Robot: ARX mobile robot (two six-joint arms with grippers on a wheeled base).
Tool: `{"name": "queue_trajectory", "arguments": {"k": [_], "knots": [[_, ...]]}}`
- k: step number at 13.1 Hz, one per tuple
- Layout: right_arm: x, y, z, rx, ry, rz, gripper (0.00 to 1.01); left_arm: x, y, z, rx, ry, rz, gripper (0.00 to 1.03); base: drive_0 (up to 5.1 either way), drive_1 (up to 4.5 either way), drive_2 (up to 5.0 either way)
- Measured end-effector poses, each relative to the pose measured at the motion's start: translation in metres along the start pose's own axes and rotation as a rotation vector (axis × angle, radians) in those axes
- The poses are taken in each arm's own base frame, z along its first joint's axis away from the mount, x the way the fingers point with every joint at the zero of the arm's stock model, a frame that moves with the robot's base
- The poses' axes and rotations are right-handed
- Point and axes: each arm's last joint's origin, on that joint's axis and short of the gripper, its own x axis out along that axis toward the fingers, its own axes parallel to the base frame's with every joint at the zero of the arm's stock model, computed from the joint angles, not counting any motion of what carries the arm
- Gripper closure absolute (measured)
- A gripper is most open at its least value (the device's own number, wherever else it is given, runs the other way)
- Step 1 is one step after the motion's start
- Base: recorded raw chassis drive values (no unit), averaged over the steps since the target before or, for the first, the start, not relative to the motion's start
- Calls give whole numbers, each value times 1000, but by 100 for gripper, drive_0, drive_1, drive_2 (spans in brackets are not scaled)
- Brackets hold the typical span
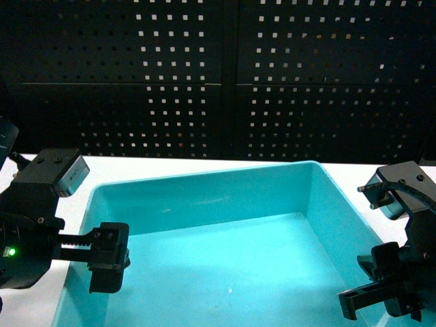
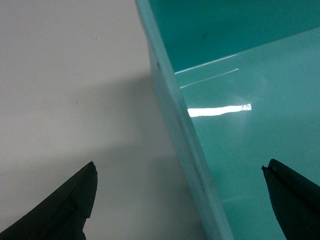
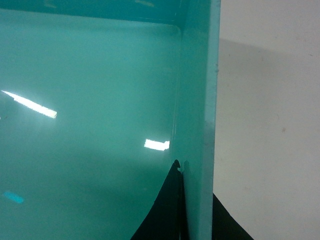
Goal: Stack blue boxes stably on right
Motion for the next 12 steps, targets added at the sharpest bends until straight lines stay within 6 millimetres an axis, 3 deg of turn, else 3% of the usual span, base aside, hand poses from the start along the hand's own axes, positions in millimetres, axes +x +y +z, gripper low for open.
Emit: {"name": "queue_trajectory", "arguments": {"k": [3,11,12], "knots": [[1,0,0,7,-3,-5,99,-1,-13,-5,-98,37,5,5,0,0,0],[1,1,-1,7,-6,-6,99,-1,-21,-9,-168,70,10,7,0,0,0],[2,1,-1,8,-5,-7,99,2,-24,-12,-221,85,19,25,0,0,0]]}}
